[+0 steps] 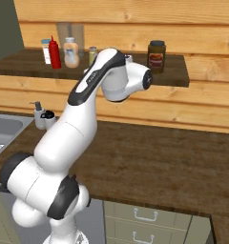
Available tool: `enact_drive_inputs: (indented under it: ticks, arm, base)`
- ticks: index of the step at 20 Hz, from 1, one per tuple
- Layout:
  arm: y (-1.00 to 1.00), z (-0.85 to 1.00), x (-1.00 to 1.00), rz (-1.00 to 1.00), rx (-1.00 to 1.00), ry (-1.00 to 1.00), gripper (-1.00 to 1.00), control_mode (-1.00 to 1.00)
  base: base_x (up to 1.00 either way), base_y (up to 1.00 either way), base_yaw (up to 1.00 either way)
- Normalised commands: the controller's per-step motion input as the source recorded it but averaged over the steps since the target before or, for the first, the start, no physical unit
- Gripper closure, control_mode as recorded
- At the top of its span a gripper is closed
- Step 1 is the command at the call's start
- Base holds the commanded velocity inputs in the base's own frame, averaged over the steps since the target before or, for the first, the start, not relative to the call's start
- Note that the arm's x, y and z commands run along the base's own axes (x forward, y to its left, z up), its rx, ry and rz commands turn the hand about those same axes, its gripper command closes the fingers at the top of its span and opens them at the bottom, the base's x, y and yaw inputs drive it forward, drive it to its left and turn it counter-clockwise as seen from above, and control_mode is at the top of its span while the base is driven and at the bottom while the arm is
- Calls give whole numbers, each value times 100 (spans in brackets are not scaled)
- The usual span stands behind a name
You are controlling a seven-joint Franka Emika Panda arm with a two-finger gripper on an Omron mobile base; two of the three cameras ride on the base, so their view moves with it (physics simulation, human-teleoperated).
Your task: Put the shaker and condiment bottle from the counter next to their counterparts in the cabinet.
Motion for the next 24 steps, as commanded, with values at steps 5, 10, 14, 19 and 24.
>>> enact_drive_inputs:
  ticks: [5, 10, 14, 19, 24]
  arm:
    - [-19, 0, 44, 0, 3, 6, 100, -100]
    - [-11, -1, 61, 0, 1, 7, 100, -100]
    - [2, -1, 15, 0, 0, 3, 100, -100]
    - [1, 0, 16, 0, 0, 2, 100, -100]
    - [25, -4, 19, 0, -4, 3, 100, -100]
  base:
    - [0, 0, 0]
    - [0, 0, 0]
    - [0, 0, 0]
    - [0, 0, 0]
    - [0, 0, 0]
